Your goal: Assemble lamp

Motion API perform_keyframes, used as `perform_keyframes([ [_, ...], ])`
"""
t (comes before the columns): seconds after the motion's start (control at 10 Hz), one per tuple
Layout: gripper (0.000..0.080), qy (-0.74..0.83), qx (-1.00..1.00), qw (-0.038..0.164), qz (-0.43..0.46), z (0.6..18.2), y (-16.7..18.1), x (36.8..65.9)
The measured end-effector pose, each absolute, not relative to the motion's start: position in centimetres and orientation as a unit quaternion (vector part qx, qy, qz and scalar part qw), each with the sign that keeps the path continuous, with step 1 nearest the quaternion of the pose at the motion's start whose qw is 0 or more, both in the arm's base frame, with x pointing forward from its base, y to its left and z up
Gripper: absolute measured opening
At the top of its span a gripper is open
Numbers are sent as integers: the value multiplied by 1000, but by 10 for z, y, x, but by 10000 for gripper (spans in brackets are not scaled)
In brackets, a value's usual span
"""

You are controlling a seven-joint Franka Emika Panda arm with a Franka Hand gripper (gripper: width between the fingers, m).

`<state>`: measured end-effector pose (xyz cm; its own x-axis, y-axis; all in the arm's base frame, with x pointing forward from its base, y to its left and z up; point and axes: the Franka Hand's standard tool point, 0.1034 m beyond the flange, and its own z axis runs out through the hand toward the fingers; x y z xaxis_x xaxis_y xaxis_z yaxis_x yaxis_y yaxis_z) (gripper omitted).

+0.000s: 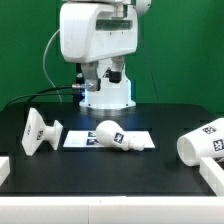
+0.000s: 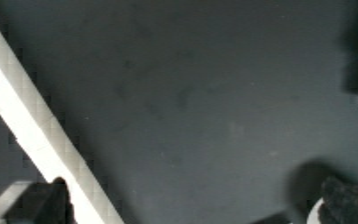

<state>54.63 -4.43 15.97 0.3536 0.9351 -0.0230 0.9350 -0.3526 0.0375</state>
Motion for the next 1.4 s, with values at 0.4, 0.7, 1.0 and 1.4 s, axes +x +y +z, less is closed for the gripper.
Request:
perform_keyframes([
  [0.4, 700, 635, 771, 44, 18, 139, -74, 492],
  [0.7, 700, 635, 771, 45, 20, 140, -74, 494],
  [1.0, 700, 663, 742, 89, 41, 127, -76, 465],
  [1.4, 700, 678, 726, 104, 44, 112, -111, 424],
])
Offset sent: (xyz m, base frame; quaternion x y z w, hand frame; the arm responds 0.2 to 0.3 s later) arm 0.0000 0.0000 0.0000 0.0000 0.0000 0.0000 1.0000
